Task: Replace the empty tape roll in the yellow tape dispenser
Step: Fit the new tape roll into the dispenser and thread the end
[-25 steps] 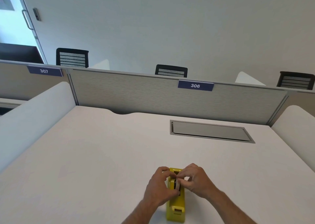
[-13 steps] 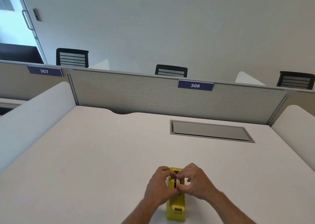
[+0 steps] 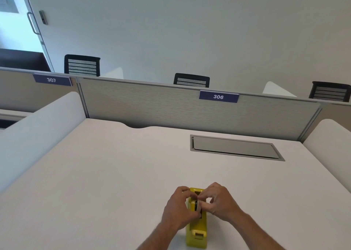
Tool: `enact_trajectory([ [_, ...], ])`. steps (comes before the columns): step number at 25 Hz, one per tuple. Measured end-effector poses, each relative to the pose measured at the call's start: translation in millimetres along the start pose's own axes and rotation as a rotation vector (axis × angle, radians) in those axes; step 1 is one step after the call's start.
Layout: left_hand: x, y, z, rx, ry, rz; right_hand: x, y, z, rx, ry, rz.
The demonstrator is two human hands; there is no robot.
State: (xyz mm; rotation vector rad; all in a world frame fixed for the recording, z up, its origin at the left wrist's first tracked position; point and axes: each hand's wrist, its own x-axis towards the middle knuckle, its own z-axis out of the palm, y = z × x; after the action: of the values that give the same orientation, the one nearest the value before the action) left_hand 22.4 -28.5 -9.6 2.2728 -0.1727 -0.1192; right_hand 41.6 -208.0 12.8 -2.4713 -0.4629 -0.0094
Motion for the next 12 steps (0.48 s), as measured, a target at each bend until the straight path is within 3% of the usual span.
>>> enact_trajectory([
  [12,0.7,0.1,-0.4,0.03,-0.003,0.015,1.5,-1.6,-1.8,0.027,-0.03,0.039],
])
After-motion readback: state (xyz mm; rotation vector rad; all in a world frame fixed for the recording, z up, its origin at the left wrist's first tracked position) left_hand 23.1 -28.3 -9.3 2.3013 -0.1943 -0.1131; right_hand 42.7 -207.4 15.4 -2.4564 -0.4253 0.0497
